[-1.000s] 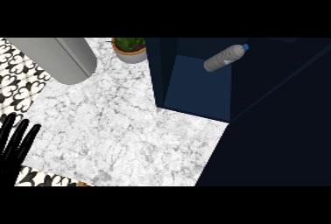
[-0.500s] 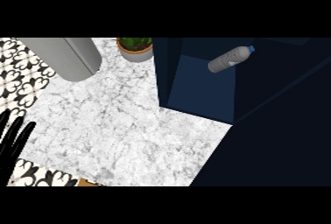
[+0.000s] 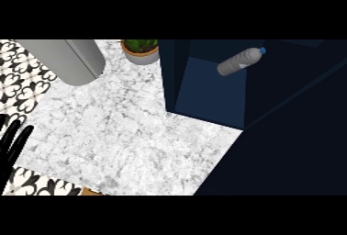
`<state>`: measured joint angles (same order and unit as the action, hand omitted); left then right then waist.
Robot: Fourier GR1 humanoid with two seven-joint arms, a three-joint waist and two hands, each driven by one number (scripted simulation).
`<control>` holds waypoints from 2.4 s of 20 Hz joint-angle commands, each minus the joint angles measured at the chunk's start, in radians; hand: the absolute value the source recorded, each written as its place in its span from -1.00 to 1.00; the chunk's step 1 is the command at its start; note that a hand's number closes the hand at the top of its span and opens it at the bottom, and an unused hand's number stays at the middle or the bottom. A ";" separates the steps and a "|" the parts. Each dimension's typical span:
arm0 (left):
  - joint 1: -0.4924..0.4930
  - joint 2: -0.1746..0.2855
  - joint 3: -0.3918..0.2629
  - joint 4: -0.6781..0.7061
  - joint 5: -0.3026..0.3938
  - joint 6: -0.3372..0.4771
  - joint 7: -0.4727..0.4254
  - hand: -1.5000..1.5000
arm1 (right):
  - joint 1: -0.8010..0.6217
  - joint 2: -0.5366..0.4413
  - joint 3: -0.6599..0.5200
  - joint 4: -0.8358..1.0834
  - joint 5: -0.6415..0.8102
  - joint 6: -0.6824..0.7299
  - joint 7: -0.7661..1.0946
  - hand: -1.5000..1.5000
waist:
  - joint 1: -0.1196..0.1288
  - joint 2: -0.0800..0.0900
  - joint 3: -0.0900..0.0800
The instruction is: Pick up the bottled water, place it into the cabinet and close the cabinet
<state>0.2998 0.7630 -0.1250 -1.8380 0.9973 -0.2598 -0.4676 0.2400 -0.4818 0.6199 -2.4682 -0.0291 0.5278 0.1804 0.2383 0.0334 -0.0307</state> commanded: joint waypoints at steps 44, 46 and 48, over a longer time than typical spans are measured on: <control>-0.026 0.014 0.078 0.115 0.051 -0.070 0.002 -1.00 | -1.205 0.481 -0.316 1.126 -0.156 -0.416 0.395 1.00 | -0.033 0.008 0.024; -0.004 0.009 0.069 0.115 0.047 -0.080 0.002 -1.00 | -1.256 0.481 -0.337 1.219 -0.141 -0.475 0.348 1.00 | -0.050 0.003 0.025; 0.012 0.014 0.095 0.118 0.067 -0.095 -0.007 -1.00 | -1.290 0.481 -0.360 1.287 -0.127 -0.555 0.314 1.00 | -0.050 -0.001 0.026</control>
<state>0.2923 0.7733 -0.0504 -1.7272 1.0515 -0.3409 -0.4685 -0.9367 -0.0022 0.3143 -1.3311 -0.1989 0.0876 0.5638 0.1998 0.0351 -0.0053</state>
